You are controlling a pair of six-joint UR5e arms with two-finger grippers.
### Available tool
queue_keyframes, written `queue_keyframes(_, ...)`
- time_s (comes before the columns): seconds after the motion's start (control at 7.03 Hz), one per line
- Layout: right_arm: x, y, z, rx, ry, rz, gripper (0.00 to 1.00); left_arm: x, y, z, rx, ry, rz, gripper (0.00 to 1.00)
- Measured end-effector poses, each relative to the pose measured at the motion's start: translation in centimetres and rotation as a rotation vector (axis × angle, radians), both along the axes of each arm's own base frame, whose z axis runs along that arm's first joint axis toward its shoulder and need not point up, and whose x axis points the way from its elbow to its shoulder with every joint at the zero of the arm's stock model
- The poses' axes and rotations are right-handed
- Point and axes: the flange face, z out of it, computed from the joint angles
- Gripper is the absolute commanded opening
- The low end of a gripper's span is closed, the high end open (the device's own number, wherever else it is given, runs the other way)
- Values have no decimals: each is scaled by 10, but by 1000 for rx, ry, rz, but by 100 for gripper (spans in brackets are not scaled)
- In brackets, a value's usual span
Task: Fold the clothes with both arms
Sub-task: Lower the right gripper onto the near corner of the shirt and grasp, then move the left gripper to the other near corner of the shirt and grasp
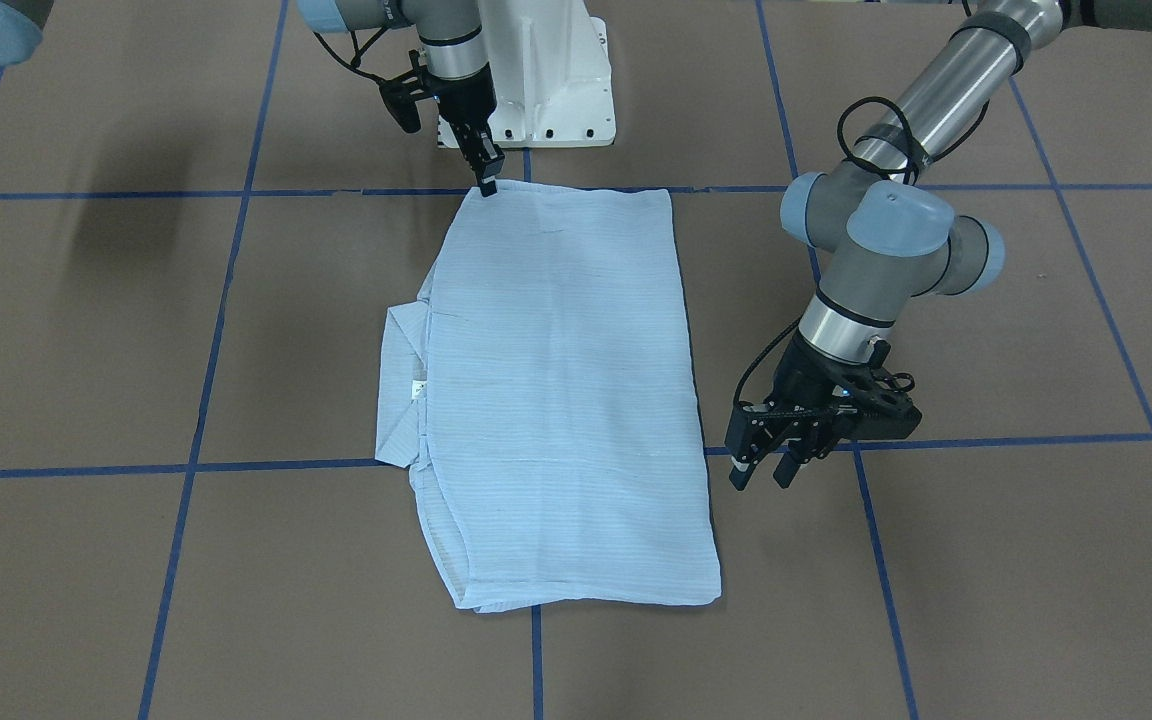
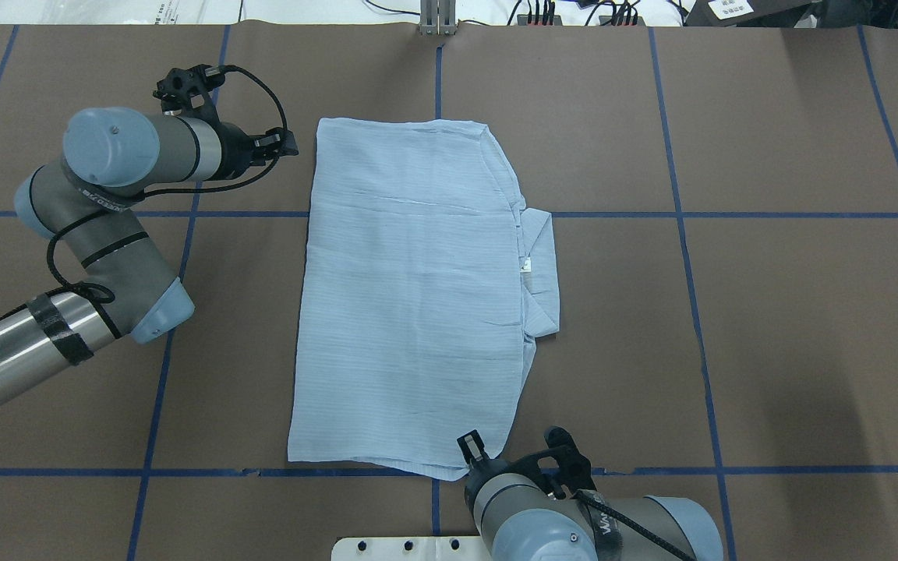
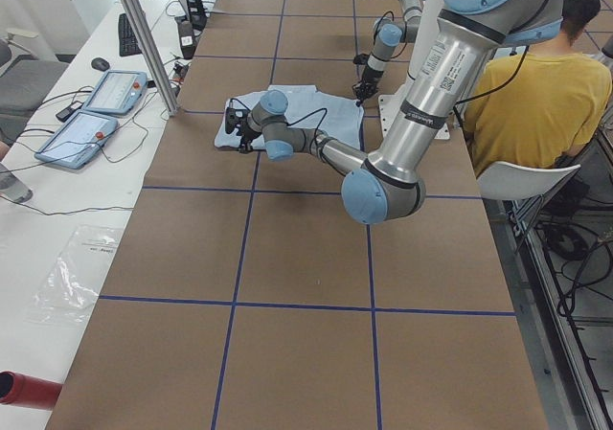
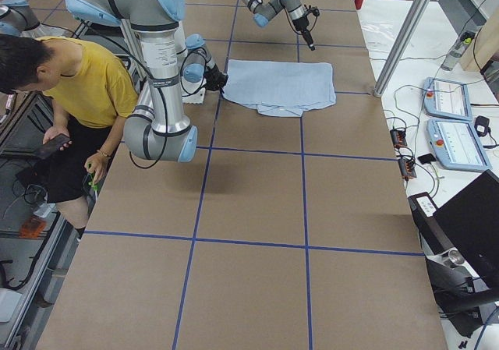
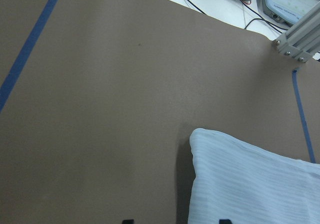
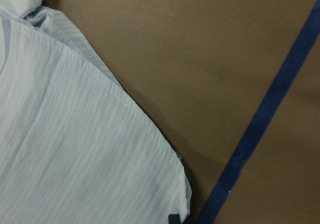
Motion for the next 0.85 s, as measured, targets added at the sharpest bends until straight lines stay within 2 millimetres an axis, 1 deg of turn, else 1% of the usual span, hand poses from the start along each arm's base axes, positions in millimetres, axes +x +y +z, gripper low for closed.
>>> queue_keyframes(0.14,2,-4,-3,1,-6,4,0,-1,3,-1,-4,7,0,64)
queue_keyframes(0.28,4,-6,-5,-2,-8,-2,0,-8,15,-3,-19,33,-2,64)
queue_keyframes(0.43,6,-7,-6,-9,-13,-13,0,-16,41,-7,-49,72,3,64)
queue_keyframes(0.57,10,-7,-8,-12,-19,-19,0,-16,80,-11,-103,118,21,64)
queue_keyframes(0.85,16,-8,-13,-14,-31,-22,0,-12,171,-16,-226,212,74,64)
